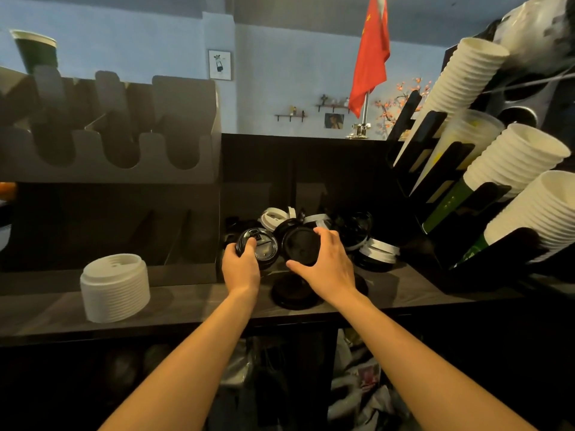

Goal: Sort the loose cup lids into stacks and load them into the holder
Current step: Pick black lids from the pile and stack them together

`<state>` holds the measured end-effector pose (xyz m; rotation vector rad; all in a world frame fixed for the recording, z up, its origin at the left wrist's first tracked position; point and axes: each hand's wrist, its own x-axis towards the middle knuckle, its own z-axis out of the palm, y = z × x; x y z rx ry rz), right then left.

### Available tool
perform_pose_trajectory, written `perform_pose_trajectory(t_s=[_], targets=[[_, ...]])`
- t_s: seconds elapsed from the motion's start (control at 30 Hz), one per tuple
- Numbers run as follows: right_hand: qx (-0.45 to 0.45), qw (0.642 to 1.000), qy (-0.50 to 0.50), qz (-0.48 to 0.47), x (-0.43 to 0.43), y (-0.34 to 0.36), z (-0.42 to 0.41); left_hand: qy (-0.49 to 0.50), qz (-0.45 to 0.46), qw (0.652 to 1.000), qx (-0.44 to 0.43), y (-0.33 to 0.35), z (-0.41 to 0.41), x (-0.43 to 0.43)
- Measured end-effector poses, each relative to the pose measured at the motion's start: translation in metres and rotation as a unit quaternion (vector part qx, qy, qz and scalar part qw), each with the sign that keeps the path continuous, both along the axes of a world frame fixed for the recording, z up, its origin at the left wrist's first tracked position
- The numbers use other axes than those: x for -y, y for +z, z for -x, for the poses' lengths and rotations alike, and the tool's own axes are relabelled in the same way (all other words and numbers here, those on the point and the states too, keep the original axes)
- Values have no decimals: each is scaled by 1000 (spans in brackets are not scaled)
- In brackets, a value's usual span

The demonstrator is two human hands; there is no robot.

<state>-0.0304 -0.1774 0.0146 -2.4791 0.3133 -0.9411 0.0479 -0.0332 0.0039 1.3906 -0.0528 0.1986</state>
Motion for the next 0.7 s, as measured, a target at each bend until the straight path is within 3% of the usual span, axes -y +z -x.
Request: perform_pose_trajectory(t_s=[0.3, 0.47, 0.6, 0.7], targets=[[-133, 988, -71, 31, 24, 14, 9, -16, 29, 999, -25, 0, -2, 1], [-201, 974, -75, 73, 25, 16, 11, -24, -18, 1000, -9, 5, 0, -3], [-126, 987, -48, 85, 18, 15, 4, -1, -112, 992, 62, 9, 0, -25], [-106, 991, 7, 79, -1, 18, -11, 68, -142, 986, 56, 5, -1, -33]])
